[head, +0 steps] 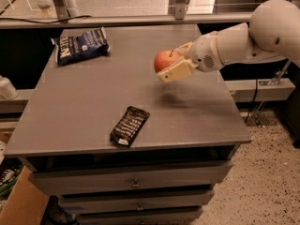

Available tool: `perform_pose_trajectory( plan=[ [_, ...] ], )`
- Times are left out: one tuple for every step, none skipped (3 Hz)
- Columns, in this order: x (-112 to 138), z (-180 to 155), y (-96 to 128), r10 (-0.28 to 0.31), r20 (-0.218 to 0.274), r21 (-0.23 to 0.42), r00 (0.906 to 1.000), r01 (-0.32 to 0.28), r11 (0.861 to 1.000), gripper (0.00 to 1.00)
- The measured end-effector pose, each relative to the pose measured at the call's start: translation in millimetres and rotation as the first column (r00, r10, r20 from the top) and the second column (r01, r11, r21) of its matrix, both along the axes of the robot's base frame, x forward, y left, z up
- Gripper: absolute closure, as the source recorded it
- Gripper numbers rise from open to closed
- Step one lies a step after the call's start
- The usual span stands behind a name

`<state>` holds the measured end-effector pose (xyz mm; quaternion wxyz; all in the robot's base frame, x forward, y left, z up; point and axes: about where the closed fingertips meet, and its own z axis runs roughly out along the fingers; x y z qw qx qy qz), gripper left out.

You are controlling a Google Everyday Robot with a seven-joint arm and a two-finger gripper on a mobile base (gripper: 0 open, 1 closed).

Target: Move apple near rxbar chocolate

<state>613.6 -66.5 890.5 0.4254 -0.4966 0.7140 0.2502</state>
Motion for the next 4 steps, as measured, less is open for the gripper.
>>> perform_pose_trajectory(
  plan=[
    [-39.2, -5.1, 16.6, 0.094, -0.043, -0.002, 0.9947, -0.094, 0.996, 1.0],
    [-39.2, -5.1, 16.6, 0.094, -0.043, -0.002, 0.9947, -0.094, 0.996, 1.0],
    [-44.1, -6.1, 20.1, 0.109, -0.049, -0.01, 0.9929, -0.109, 0.994, 1.0],
    [-58.9, -10.7, 20.5, 0.126, -0.067, -0.017, 0.9897, -0.128, 0.992, 1.0]
  ],
)
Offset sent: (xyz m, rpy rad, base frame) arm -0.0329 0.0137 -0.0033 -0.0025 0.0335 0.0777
